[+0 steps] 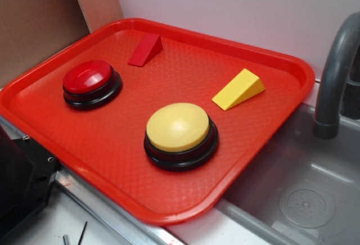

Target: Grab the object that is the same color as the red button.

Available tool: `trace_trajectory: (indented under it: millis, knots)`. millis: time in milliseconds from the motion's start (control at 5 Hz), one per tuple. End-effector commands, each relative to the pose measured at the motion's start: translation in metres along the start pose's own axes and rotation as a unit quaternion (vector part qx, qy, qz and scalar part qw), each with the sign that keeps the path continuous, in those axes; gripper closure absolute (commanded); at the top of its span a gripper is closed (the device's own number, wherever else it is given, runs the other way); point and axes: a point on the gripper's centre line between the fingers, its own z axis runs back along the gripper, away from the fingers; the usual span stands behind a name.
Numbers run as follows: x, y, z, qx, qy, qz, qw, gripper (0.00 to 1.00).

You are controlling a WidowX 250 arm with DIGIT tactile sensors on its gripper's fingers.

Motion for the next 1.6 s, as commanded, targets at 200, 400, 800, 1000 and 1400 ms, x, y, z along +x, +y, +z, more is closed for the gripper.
trace_trajectory:
  millis: [200,400,800,1000,1400]
  knots:
    - [0.004,-0.005,-0.006,0.004,-0.001,-0.003,1.0,0.0]
    - [0.019,-0.005,-0.013,0.016,-0.016,0.03,0.999,0.0]
    - [0.091,0.026,-0.054,0.063,-0.039,0.158,0.985,0.0]
    - [0.122,0.046,-0.087,0.042,-0.025,0.21,0.976,0.0]
    - [0.153,0.081,-0.138,0.035,-0.03,0.252,0.967,0.0]
